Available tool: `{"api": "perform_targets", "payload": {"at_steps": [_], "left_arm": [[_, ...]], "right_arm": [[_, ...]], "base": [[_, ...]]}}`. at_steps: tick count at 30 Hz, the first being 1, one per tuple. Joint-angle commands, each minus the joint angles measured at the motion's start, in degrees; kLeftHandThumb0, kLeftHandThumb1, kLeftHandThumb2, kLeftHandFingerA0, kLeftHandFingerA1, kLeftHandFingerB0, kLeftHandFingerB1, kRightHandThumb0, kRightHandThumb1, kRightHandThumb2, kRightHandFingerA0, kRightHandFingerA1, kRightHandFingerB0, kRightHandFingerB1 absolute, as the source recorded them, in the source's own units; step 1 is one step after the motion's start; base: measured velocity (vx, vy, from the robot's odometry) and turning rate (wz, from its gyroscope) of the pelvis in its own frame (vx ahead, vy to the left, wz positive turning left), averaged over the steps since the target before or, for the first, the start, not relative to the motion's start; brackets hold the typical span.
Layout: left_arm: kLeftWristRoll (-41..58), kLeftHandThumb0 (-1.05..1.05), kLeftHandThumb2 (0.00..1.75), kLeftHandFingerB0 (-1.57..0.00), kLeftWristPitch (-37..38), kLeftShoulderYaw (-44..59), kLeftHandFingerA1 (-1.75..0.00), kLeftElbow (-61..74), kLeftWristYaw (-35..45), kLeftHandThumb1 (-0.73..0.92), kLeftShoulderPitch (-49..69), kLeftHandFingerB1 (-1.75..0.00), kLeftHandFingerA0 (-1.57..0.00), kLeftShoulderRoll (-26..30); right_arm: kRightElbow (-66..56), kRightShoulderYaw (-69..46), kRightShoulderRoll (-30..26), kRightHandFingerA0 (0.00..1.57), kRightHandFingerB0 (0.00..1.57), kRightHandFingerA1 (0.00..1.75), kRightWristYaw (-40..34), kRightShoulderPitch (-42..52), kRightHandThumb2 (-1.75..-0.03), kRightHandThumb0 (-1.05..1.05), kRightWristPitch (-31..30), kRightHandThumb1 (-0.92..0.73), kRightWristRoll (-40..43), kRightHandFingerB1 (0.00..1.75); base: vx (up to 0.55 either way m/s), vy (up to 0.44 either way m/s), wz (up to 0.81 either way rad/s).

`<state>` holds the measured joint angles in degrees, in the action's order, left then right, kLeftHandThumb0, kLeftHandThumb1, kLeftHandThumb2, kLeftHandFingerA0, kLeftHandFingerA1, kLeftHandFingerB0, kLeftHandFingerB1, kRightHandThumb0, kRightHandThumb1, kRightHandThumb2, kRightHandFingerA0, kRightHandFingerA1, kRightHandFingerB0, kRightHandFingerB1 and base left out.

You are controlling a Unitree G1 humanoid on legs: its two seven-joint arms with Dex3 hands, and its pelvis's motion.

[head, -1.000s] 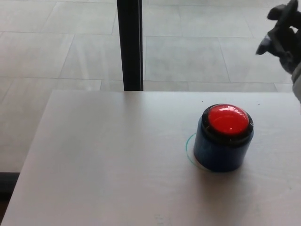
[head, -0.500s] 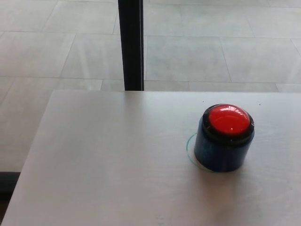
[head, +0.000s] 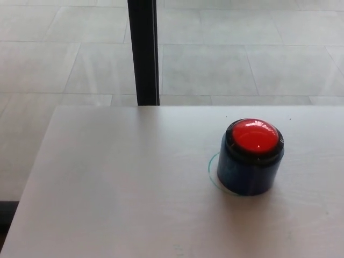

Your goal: The robot uses its right hand to press the red button kept in the middle of the desk

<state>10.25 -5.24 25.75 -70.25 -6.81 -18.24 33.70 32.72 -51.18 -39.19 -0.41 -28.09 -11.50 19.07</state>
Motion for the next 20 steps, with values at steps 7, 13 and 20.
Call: {"api": "perform_targets", "payload": {"at_steps": [7, 13, 20], "left_arm": [[0.52, -0.51, 1.28, 0.00, 0.37, 0.26, -0.80, -0.60, 0.47, 0.74, 0.33, -0.63, -0.24, 0.99], [0.78, -0.50, 1.25, 0.00, 0.20, 0.23, -0.84, -0.40, 0.32, 0.75, -0.07, -0.64, -0.26, 0.85], [0.09, -0.48, 1.15, 0.00, 0.54, -0.30, -1.00, -0.05, 1.21, 0.81, -0.17, -0.56, -0.11, 1.37]], "right_arm": [[4.14, -14.58, 13.55, 1.57, 1.15, 1.62, -13.53, 16.54, -1.31, -0.59, 7.40, -0.46, 5.74, 1.36], [7.84, -17.52, 19.01, 1.27, 0.90, 1.75, -15.75, 19.79, -1.12, -0.49, 8.85, -0.51, 7.53, 1.43], [12.53, -15.76, 21.39, 1.14, 0.74, 1.21, -15.72, 19.48, -1.05, -0.50, 6.93, -0.44, 9.61, 0.89]], "base": [[0.00, 0.000, 0.00], [0.00, 0.000, -0.01], [0.00, 0.000, 0.00]]}}
